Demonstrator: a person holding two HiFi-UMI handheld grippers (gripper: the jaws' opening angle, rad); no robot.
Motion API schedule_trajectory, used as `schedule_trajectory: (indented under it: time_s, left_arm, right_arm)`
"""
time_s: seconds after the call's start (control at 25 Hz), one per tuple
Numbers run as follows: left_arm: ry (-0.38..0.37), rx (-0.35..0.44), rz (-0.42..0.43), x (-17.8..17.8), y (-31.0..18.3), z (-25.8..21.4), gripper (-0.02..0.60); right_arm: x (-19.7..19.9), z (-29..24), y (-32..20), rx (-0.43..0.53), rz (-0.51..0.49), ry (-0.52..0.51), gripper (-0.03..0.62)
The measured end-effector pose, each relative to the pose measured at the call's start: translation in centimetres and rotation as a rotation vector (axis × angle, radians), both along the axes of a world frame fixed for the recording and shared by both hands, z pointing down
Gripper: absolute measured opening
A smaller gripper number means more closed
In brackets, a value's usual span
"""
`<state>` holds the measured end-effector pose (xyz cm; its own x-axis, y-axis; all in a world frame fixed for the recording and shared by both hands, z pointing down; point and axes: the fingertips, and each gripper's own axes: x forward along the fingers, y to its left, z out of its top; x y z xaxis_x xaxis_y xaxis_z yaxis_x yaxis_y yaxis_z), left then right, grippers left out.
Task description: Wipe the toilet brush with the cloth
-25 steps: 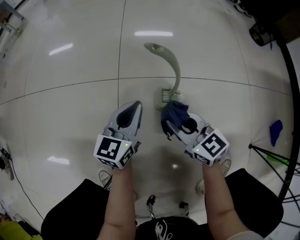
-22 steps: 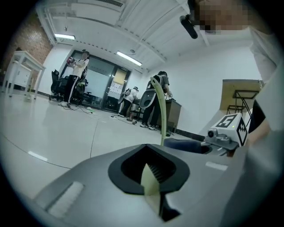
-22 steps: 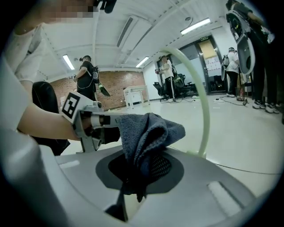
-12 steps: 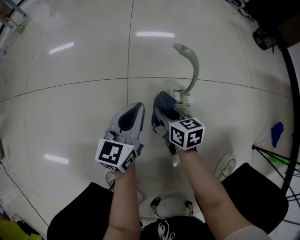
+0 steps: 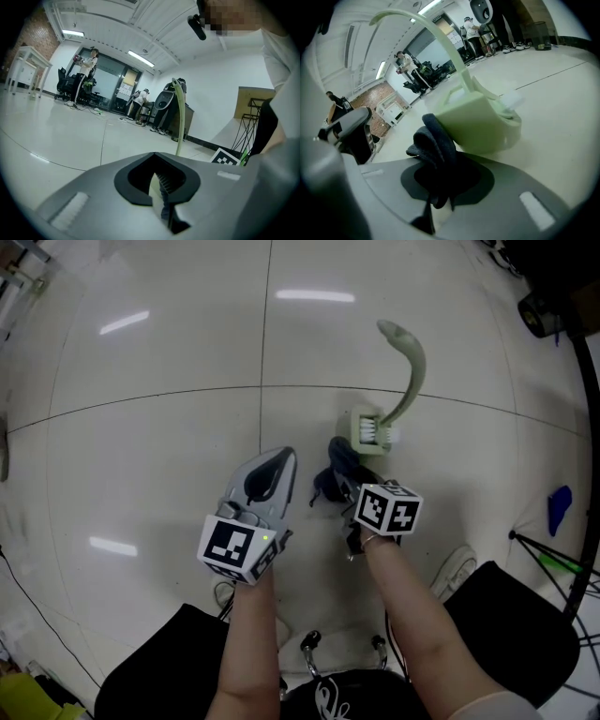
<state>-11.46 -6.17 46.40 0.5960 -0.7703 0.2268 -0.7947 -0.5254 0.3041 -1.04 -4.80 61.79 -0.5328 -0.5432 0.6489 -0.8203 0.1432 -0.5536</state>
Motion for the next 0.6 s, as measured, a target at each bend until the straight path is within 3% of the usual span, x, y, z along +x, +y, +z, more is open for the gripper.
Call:
schedule_trajectory:
  time_s: [0.12,0.24,0.44,0.6]
  left_arm:
    - [0.014,-0.003,-0.013,-0.3,-0.2,0.0,0.006]
    - [0.02,0.005,-0.022,-0.6,-0.4,-0.5,0.006]
    - [0.021,0.026,-0.032,-1.5,-0.4,-1.5,0.006]
    - [0.023,0.034,-0.049,-2.7,-0.6,-1.8,0.006]
  right_arm:
    - [0.2,0.8,1.3,-0.052,0.012,0.033,0.063]
    - [-1.6,-0.6,1.5,-0.045,-0.005,0.014,0.063]
    - [-5.2,-5.9,-3.4,0.11,0.03,-0.055,0.063]
    - [-6.9,-8.8,-7.3,0.234,0.002,-0.031,0.063]
